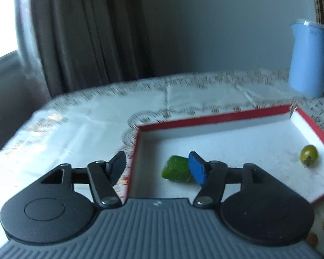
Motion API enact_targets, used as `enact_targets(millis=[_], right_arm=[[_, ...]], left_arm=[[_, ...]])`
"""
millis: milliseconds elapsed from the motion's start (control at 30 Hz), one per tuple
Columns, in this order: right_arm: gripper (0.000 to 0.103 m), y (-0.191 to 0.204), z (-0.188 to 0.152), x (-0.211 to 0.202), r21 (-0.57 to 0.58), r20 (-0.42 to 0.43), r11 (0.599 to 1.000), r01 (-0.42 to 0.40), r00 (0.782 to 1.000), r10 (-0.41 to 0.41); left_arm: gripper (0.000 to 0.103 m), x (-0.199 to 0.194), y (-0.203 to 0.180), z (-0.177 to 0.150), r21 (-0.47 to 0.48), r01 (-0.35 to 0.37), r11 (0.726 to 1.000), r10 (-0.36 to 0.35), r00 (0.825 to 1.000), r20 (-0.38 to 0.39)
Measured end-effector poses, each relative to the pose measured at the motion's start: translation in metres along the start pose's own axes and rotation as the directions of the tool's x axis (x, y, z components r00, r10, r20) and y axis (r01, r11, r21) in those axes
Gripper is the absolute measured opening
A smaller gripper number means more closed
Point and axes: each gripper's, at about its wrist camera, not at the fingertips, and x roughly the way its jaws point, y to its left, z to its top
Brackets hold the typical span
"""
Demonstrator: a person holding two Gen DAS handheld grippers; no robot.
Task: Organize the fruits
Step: 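Withdraw the left gripper from the tray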
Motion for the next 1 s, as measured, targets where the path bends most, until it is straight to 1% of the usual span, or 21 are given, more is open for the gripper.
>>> enact_targets(millis=[67,200,333,467,567,633,700,733,867,933,1000], right_arm=[[0.103,0.000,0.000,0.000,-0.001,0.000,1.000,0.000,1.000,0.000],[0.103,0.000,0.000,0.000,-0.001,0.000,1.000,0.001,1.000,-0.001],[0.103,0.000,0.000,0.000,0.002,0.001,1.000,-0.002,1.000,0.002],[0.103,0.001,-0.001,-0.002,0.002,0.007,1.000,0.002,1.000,-0.002],[0.103,0.000,-0.005,-0.010,0.019,0.028,1.000,0.014,1.000,-0.015],[0.103,-0.002,-0.010,-0.021,0.015,0.047,1.000,0.009,0.999,-0.010],[0.103,-0.003,-0.016,-0.034,0.002,0.081,1.000,0.028,0.996,-0.028],[0.103,-0.005,-0.020,-0.042,-0.006,0.101,0.999,0.051,0.994,-0.050],[0.103,-0.013,-0.021,-0.056,0.006,0.153,0.992,0.127,0.980,-0.126],[0.103,-0.018,-0.016,-0.053,0.014,0.154,0.988,0.153,0.976,-0.153],[0.103,-0.023,-0.010,-0.047,0.025,0.152,0.986,0.163,0.975,-0.164]], left_arm=[[0.072,-0.028,0.009,-0.008,-0.009,0.010,1.000,-0.010,0.999,0.036],[0.080,-0.077,0.019,-0.035,-0.024,0.053,0.998,-0.050,0.995,0.084],[0.081,-0.103,0.018,-0.074,-0.035,0.101,0.994,-0.100,0.994,0.042],[0.081,-0.108,0.011,-0.102,-0.043,0.106,0.993,-0.107,0.994,-0.003],[0.085,-0.101,0.006,-0.114,-0.037,0.119,0.992,-0.120,0.992,-0.040],[0.086,-0.095,0.005,-0.119,-0.043,0.122,0.992,-0.125,0.990,-0.062],[0.092,-0.094,0.008,-0.118,-0.056,0.140,0.989,-0.143,0.988,-0.059],[0.095,-0.094,0.010,-0.118,-0.062,0.144,0.988,-0.147,0.987,-0.060],[0.095,-0.092,0.008,-0.118,-0.041,0.151,0.988,-0.153,0.986,-0.059],[0.096,-0.093,0.005,-0.118,-0.021,0.137,0.990,-0.138,0.989,-0.049],[0.097,-0.095,0.002,-0.120,0.001,0.129,0.992,-0.128,0.991,-0.040]])
